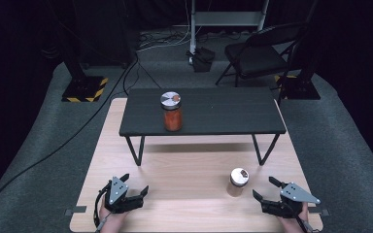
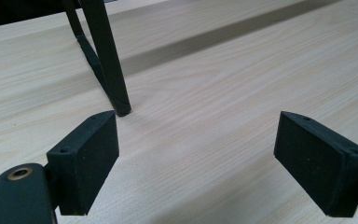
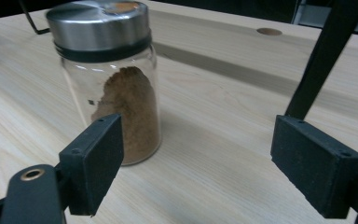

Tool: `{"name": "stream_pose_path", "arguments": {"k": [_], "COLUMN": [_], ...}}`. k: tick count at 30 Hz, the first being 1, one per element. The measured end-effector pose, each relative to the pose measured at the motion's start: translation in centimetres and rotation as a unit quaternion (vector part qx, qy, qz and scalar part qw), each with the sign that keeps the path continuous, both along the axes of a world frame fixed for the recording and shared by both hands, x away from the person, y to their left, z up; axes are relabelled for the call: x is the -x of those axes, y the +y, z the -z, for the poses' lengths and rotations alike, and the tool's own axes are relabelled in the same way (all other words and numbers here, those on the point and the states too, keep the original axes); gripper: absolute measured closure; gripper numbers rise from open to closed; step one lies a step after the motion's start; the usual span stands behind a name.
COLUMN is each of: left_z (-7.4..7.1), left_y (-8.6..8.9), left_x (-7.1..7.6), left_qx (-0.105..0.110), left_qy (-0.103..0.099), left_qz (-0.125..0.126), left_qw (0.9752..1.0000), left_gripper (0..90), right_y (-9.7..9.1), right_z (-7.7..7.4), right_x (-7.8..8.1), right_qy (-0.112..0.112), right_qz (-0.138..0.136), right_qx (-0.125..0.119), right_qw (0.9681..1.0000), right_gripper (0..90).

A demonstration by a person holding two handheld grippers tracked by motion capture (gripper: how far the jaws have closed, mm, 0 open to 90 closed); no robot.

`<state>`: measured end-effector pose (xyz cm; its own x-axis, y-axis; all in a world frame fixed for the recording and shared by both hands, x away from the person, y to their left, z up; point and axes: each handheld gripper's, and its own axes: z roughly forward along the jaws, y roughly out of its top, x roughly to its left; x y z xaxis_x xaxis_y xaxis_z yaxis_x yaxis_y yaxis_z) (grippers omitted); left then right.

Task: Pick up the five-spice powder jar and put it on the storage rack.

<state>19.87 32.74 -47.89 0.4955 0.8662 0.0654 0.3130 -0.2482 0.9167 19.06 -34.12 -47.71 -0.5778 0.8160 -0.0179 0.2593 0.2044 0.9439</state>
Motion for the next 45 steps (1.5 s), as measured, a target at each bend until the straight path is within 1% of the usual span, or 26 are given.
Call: {"name": "stream_pose_path", "arguments": {"k": [7, 11, 20, 27, 38, 45], "left_z": [0.0, 0.0, 0.0, 0.0, 0.0, 0.0], "left_y": [0.0, 0.0, 0.0, 0.0, 0.1, 0.1], "left_x": [0.0, 0.0, 0.0, 0.0, 0.0, 0.0], "left_qx": [0.0, 0.0, 0.0, 0.0, 0.001, 0.001], "left_qy": [0.0, 0.0, 0.0, -0.001, 0.0, 0.0], "left_qz": [0.001, 0.001, 0.001, 0.001, 0.001, 0.001], "left_qw": [1.0, 1.0, 1.0, 1.0, 1.0, 1.0], "left_gripper": [13.8, 13.9, 13.9, 13.9, 13.9, 13.9], "right_y": [0.3, 0.6, 1.3, 1.8, 2.8, 3.4], "right_z": [0.0, 0.0, -0.2, -0.2, -0.2, -0.2], "right_x": [-0.2, -0.4, -1.0, -1.4, -2.2, -2.6], "right_qy": [-0.003, -0.002, 0.0, 0.001, 0.003, 0.005], "right_qz": [-0.019, -0.03, -0.053, -0.063, -0.069, -0.068], "right_qx": [-0.006, -0.014, -0.013, -0.013, -0.01, -0.006], "right_qw": [0.9998, 0.9995, 0.9985, 0.9979, 0.9976, 0.9976], "right_gripper": [16.4, 16.6, 17.9, 18.0, 20.0, 19.7]}}
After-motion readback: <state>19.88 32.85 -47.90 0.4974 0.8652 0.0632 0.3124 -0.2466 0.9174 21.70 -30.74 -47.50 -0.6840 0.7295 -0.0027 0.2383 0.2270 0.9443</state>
